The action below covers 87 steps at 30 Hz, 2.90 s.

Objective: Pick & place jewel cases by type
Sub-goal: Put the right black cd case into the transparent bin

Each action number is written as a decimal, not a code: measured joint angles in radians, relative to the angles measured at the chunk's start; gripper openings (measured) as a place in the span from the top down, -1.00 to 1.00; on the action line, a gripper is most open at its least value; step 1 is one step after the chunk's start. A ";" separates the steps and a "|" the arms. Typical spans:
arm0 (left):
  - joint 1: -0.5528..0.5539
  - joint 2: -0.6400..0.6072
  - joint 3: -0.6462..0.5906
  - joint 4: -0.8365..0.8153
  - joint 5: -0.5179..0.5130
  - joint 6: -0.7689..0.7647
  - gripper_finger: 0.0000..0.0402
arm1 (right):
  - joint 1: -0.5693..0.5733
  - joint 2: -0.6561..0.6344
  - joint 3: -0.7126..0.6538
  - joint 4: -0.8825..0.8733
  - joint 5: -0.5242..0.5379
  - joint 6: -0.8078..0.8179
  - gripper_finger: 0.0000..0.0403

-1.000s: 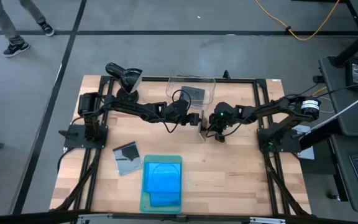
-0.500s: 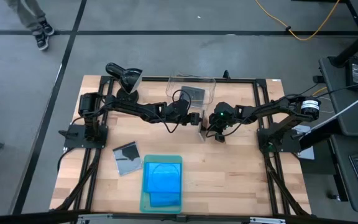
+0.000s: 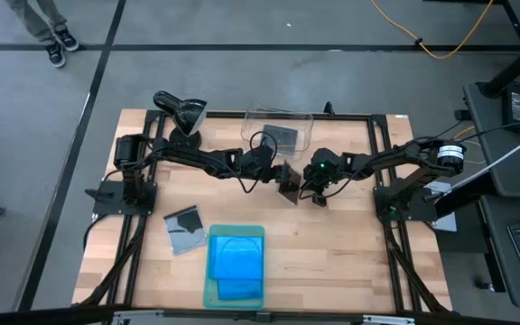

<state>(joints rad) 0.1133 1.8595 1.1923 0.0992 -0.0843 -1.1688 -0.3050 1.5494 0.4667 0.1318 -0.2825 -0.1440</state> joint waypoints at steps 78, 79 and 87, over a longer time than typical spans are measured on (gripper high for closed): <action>-0.333 -0.639 0.002 -0.223 -0.502 1.391 0.90 | -0.013 -0.373 -0.001 -0.074 -0.148 0.225 0.95; -0.342 -0.639 0.002 -0.223 -0.504 1.415 0.90 | -0.013 -0.373 -0.001 -0.072 -0.148 0.229 0.95; -0.406 -0.639 0.002 -0.223 -0.580 1.638 0.90 | -0.013 -0.373 -0.001 -0.039 -0.164 0.270 0.95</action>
<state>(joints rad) -0.2925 1.2201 1.1938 -0.1238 -0.6643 0.4692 -0.3176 1.1767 0.4660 0.0925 -0.4468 0.1264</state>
